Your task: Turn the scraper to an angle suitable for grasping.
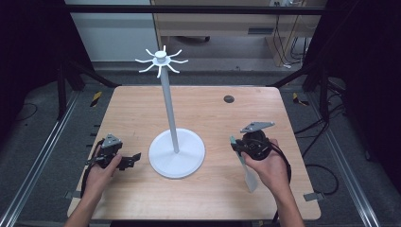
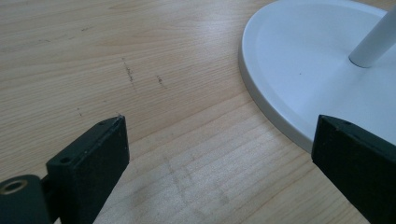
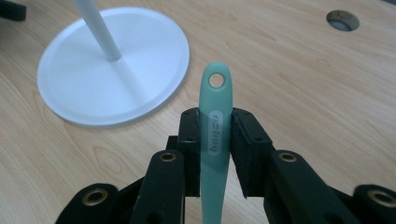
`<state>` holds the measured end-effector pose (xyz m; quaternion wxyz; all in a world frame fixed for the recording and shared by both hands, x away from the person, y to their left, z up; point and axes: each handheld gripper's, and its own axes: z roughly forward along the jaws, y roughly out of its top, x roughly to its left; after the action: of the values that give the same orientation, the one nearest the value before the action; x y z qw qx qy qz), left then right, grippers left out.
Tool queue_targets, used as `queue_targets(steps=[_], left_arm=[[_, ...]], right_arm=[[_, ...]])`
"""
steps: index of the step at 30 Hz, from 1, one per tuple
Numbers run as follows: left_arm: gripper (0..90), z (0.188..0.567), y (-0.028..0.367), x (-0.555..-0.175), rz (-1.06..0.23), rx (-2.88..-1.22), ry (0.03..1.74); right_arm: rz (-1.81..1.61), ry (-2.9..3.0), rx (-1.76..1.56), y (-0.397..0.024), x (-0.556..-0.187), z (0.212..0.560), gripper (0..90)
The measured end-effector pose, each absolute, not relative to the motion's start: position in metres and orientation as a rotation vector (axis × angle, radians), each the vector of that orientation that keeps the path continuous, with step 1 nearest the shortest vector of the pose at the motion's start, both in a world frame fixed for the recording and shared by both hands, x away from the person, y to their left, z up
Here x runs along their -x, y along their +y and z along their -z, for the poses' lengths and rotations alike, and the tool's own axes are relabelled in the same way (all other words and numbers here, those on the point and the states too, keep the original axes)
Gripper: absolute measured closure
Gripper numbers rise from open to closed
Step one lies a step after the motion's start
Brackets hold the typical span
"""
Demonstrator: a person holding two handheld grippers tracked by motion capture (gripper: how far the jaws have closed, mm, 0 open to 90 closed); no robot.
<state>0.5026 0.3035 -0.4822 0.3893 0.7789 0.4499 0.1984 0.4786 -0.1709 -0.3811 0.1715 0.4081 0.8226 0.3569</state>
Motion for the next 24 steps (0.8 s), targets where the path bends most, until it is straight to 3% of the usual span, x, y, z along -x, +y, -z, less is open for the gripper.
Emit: queue_targets(steps=[24], left_arm=[[3.8, 0.482, 0.306, -0.503, -0.504, -1.968, 1.149]], right_arm=[[-1.182, 2.172, -1.098, -0.176, -0.478, 0.332, 74.4]])
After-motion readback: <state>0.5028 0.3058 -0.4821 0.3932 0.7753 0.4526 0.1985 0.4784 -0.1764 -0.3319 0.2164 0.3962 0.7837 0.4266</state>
